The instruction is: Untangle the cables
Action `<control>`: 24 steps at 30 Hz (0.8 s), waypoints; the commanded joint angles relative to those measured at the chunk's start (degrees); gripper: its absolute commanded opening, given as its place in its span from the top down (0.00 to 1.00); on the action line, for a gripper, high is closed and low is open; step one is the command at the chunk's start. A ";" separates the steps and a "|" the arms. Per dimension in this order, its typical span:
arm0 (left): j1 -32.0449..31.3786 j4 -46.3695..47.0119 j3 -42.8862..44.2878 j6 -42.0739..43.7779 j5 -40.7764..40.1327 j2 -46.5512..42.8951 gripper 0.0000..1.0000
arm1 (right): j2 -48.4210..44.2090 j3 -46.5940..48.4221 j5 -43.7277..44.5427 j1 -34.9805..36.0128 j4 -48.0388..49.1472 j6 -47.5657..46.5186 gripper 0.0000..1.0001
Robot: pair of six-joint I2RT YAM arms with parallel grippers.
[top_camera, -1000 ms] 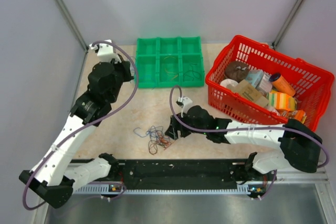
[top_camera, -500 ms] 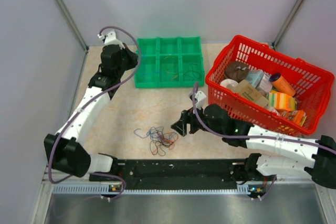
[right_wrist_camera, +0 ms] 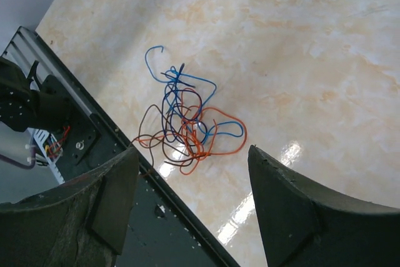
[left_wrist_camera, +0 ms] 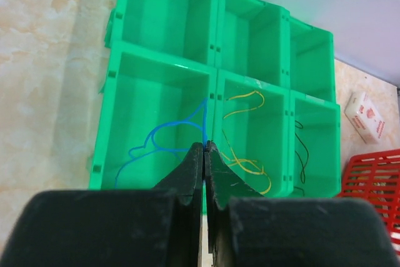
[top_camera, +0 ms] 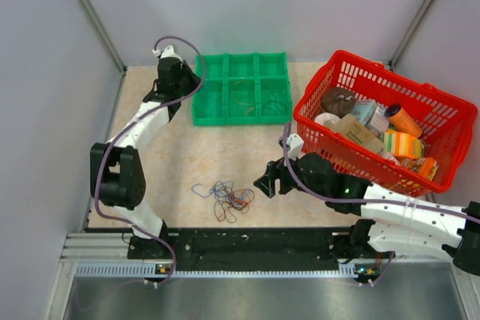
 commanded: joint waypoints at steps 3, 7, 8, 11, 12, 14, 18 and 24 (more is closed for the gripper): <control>0.09 -0.69 12.05 2.84 2.52 11.10 1.00 | -2.54 2.41 0.79 0.38 -4.62 0.23 0.30; 0.09 -4.05 14.19 1.88 3.48 15.34 1.00 | -2.62 5.66 1.67 0.38 -10.24 1.02 0.30; 0.09 -4.48 14.18 1.96 3.31 15.43 1.00 | -3.06 6.19 1.84 0.38 -11.56 1.20 0.30; 0.09 -7.55 14.53 2.92 0.25 14.38 0.65 | -4.46 7.69 2.98 0.29 -16.13 1.11 0.30; 0.17 -8.78 14.45 3.10 -0.55 13.68 0.55 | -5.08 8.13 3.51 0.38 -17.44 0.85 0.30; 0.35 -10.63 14.18 4.15 -0.55 10.88 0.42 | -5.87 9.01 3.95 0.29 -19.82 -0.20 0.28; 0.26 -15.89 10.59 5.21 2.25 1.66 0.22 | -3.96 9.62 4.13 0.38 -21.24 -2.39 0.12; 0.17 -18.73 -14.60 1.36 9.62 -22.84 0.36 | 11.33 15.16 3.61 0.29 -14.58 -7.76 0.16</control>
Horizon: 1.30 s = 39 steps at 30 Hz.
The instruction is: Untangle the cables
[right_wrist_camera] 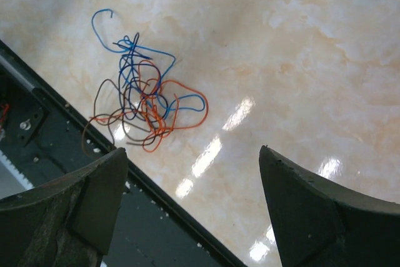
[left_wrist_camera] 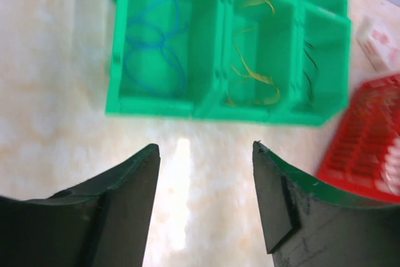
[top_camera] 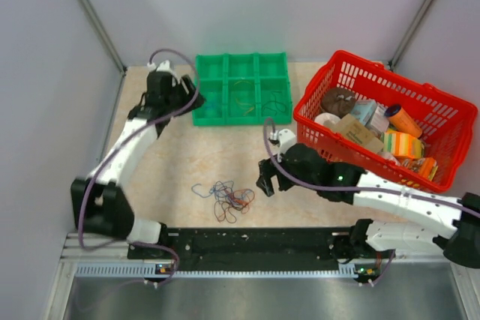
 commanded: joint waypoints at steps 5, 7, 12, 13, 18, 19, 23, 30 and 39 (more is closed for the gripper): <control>-0.37 -7.64 -30.51 -3.82 15.18 -35.85 0.36 | 18.90 5.42 -10.26 0.29 19.00 -2.69 0.24; -0.55 -10.00 -35.00 -4.08 18.61 -42.53 0.36 | 23.47 5.59 -15.45 0.47 23.57 -1.46 0.29; -0.99 -10.38 -44.23 -8.12 22.40 -53.63 0.39 | 33.58 6.12 -25.21 0.73 33.33 1.44 0.36; -1.42 -9.15 -45.73 -8.82 22.40 -54.17 0.46 | 36.21 6.21 -27.23 0.90 34.83 1.88 0.36; -8.00 -6.51 -45.66 -7.17 15.39 -46.81 0.48 | 39.32 5.69 -20.95 0.99 30.99 1.98 0.50; -10.28 -6.24 -44.79 -6.90 13.11 -44.79 0.48 | 38.36 5.07 -19.27 0.99 29.58 1.19 0.57; -15.66 0.15 -43.28 -5.76 9.56 -36.26 0.49 | 32.65 -0.19 -18.37 0.99 30.18 -0.49 0.92; -15.58 21.32 -46.88 -13.83 15.89 -28.95 0.48 | 23.68 -9.42 -22.77 0.99 32.91 -3.91 1.00; -20.68 22.05 -42.22 -11.99 17.30 -20.16 0.32 | 9.62 -10.93 -14.51 0.56 26.67 -6.55 1.00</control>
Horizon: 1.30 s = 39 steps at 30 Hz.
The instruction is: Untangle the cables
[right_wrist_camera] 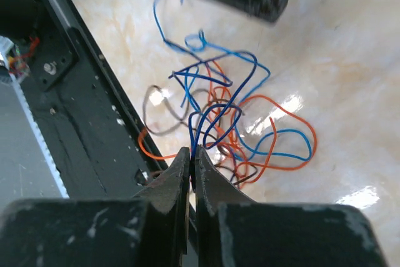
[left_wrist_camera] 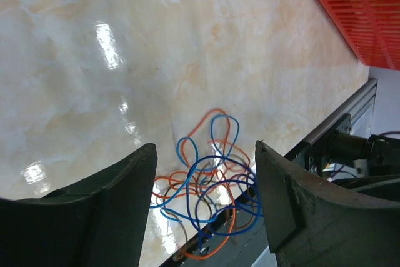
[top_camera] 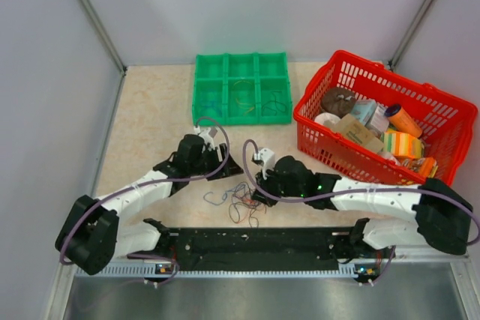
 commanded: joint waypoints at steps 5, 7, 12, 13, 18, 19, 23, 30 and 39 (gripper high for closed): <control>-2.25 9.22 -1.60 3.18 6.55 0.21 0.29 | -9.50 2.43 1.86 -1.18 -1.16 -3.98 1.00; -2.52 8.97 -2.31 4.94 7.52 -0.75 0.30 | -10.30 2.87 1.33 -1.70 -1.60 -4.59 1.00; -2.43 6.07 -3.98 7.93 3.58 -5.74 0.46 | -13.45 3.23 -0.26 -3.64 -4.15 -5.65 1.00; -2.43 6.68 -5.20 8.02 2.01 -7.24 0.52 | -14.07 3.14 -0.08 -3.73 -4.67 -6.00 1.00; -2.52 12.65 -13.72 6.27 -4.69 -21.48 0.36 | -17.41 2.00 -0.17 -3.82 -5.65 -7.15 1.00; -2.43 13.18 -14.52 6.53 -4.78 -21.84 0.31 | -18.03 1.82 -0.43 -3.82 -5.65 -7.23 1.00; -2.52 6.53 -10.15 12.22 -1.28 -17.29 0.35 | -19.70 1.56 -1.57 -3.82 -5.56 -7.24 1.00; -10.68 -0.26 -2.40 25.33 -5.64 -11.39 0.46 | -20.32 1.64 -4.21 -4.69 -4.77 -7.59 1.00; -19.13 -3.33 5.06 32.54 -10.23 -1.74 0.46 | -21.55 1.55 -8.16 -7.15 -3.10 -5.83 1.00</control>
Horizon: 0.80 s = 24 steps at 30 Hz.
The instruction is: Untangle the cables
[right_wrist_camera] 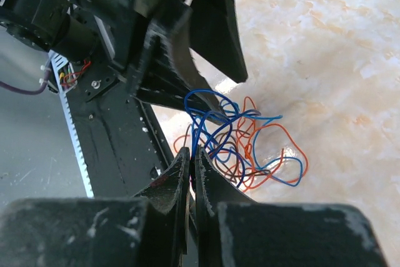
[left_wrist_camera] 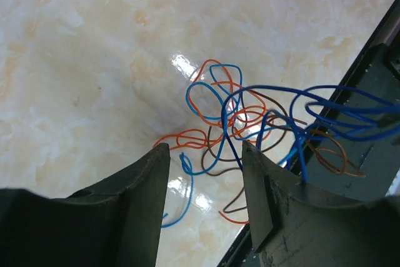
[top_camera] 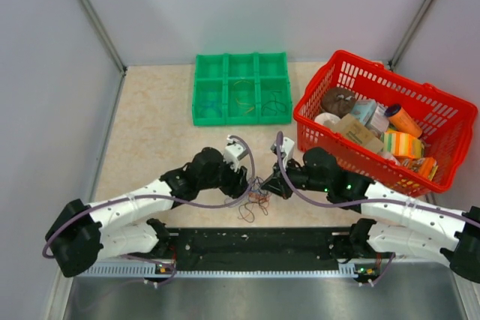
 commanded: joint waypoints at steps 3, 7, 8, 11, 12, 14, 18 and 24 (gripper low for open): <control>-1.23 -2.07 7.74 3.96 2.65 8.95 0.47 | -2.27 1.58 -3.69 -1.52 3.72 1.17 1.00; -1.23 -2.84 10.82 1.94 2.33 13.70 0.65 | -3.76 0.97 -3.52 -1.61 3.72 1.96 1.00; -1.23 -3.99 11.87 1.50 1.36 14.76 0.70 | -4.12 0.70 -3.34 -1.61 3.72 2.05 1.00; -1.23 -4.44 12.58 1.23 1.27 15.91 0.76 | -5.61 0.35 -1.50 -1.78 3.72 2.40 1.00; -1.23 -4.61 12.50 1.14 1.26 15.82 0.81 | -6.31 0.26 -0.36 -1.70 3.64 2.40 1.00; -1.23 -4.44 11.89 0.97 0.92 14.86 0.90 | -8.15 0.26 5.24 -1.70 2.50 2.57 1.00; -1.23 -2.86 9.16 -0.79 -1.63 11.26 0.96 | -14.74 0.26 13.69 -1.78 0.56 2.13 1.00; -0.97 -2.42 6.79 -3.69 -7.43 7.39 1.00 | -22.92 4.12 24.24 -1.78 -4.00 1.26 1.00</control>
